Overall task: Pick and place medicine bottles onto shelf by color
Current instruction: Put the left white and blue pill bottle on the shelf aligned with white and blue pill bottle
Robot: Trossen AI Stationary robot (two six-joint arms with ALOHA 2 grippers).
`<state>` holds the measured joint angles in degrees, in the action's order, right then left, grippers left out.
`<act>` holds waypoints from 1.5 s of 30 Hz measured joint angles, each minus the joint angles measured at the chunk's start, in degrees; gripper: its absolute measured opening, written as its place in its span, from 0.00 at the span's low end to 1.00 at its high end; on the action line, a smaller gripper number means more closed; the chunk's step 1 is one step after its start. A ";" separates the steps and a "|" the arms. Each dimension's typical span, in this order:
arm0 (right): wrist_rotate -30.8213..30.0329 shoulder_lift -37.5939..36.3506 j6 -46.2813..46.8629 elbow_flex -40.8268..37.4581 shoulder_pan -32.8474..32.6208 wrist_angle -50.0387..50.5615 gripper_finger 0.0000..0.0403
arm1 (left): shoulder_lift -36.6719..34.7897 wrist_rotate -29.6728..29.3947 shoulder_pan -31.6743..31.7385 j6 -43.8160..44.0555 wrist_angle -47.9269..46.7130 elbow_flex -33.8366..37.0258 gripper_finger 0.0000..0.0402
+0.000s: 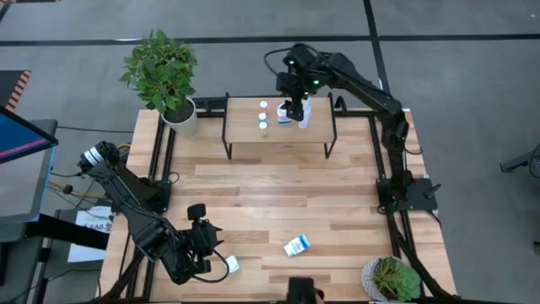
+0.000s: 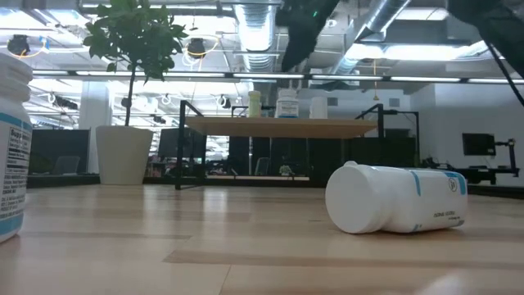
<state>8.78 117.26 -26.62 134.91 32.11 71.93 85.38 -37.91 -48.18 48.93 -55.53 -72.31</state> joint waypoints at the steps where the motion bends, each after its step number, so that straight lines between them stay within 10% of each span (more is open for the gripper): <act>1: 0.01 -1.06 0.69 0.00 -0.33 0.34 0.61 | 0.00 0.04 0.02 0.00 -0.02 0.00 0.33; 11: 11.60 -14.08 2.87 0.00 -8.50 18.10 0.58 | 0.00 0.04 0.02 0.00 -0.01 0.00 0.33; 24: 13.42 -26.27 22.29 -9.55 -31.21 11.36 0.51 | 0.00 6.61 0.00 5.37 0.18 0.00 0.33; 45: -12.35 -27.98 46.51 -15.47 -53.04 7.07 0.40 | 8.82 20.81 1.31 -36.73 2.81 0.07 0.63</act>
<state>-3.58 89.28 19.90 119.44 -20.93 79.00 94.20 -17.10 -46.87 12.20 -52.72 -72.25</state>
